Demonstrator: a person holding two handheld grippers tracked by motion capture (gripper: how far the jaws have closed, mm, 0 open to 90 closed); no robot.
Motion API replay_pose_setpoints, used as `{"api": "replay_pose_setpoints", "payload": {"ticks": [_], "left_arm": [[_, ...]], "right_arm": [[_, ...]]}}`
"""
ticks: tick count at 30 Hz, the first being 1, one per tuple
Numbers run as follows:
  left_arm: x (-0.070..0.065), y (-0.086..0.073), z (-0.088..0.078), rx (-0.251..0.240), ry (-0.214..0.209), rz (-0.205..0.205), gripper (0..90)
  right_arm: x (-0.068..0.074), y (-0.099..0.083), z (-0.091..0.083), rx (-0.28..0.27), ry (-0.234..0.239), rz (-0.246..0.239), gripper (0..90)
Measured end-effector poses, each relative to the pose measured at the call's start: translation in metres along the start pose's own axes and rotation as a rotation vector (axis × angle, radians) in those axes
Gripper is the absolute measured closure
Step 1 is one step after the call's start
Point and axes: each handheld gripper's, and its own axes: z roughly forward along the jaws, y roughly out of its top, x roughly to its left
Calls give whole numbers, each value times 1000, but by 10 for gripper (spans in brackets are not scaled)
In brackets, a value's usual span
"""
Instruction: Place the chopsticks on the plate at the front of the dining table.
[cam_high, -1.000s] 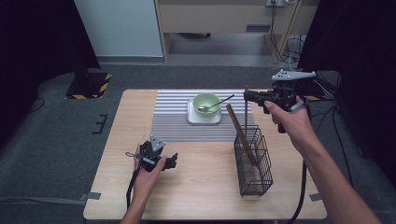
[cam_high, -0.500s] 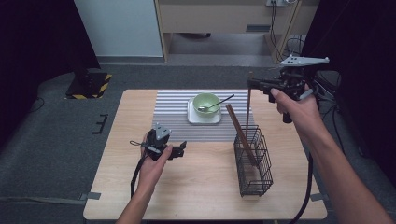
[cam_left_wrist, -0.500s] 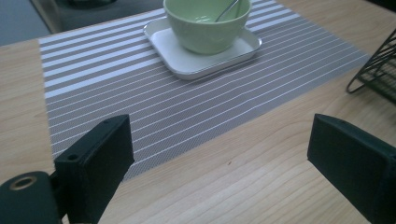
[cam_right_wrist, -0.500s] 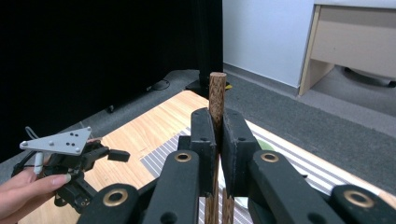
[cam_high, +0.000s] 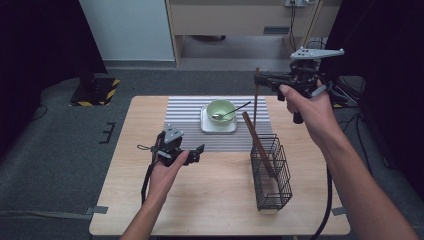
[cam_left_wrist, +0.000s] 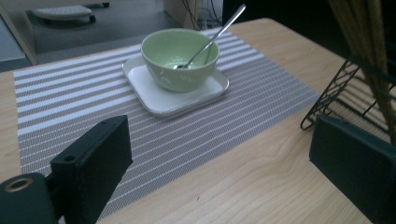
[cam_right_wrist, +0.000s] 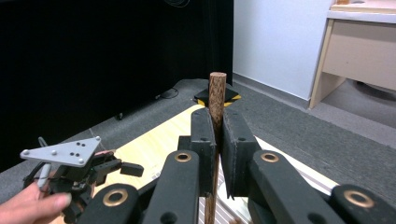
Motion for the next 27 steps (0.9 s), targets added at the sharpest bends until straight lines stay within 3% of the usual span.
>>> {"api": "replay_pose_setpoints", "payload": {"ticks": [9, 15, 19, 22, 25, 27], "left_arm": [[-13, 0, 7, -31, -43, 22, 70], [-21, 0, 14, -50, -82, 35, 138], [-30, 0, 22, -69, -131, 41, 219], [-35, -2, 29, -67, -138, 67, 296], [-41, -4, 36, -71, -161, 64, 389], [-46, -6, 39, -76, -163, 91, 460]], "right_arm": [[10, -10, 39, -19, 15, 16, 844], [13, -23, 57, -19, 12, 32, 844], [12, -30, 64, -41, 22, 63, 844], [12, -34, 67, -46, 23, 76, 844], [9, -37, 66, -60, 27, 102, 844], [8, -39, 65, -69, 28, 113, 844]]}}
